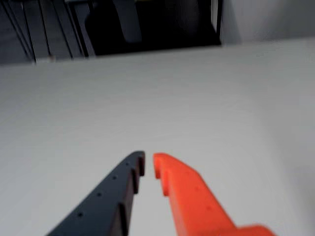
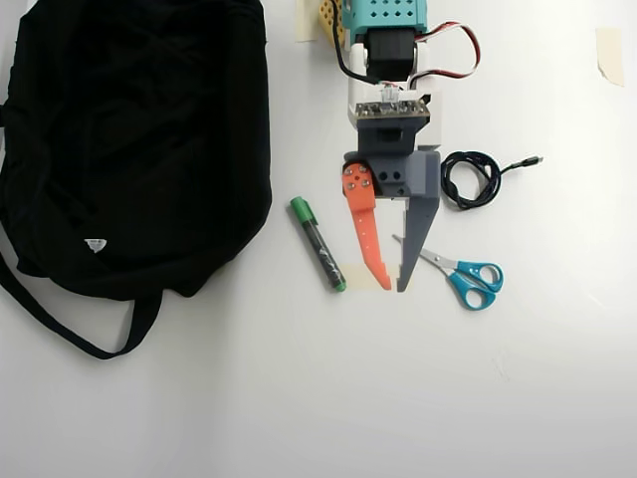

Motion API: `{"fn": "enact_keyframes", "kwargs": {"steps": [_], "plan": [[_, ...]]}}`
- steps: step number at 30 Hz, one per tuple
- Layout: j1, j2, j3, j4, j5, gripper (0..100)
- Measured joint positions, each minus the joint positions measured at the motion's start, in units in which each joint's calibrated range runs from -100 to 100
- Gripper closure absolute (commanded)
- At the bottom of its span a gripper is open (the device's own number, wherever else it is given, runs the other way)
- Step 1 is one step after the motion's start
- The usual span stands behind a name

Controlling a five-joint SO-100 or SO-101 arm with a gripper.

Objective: Put the green marker into the black bag

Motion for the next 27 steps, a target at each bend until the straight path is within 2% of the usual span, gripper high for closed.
{"fn": "enact_keyframes", "kwargs": {"steps": [14, 27], "plan": [[-0.1, 0.0, -3.5, -4.7, 0.0, 98], [-0.1, 0.1, -2.8, -4.7, -0.2, 98]]}}
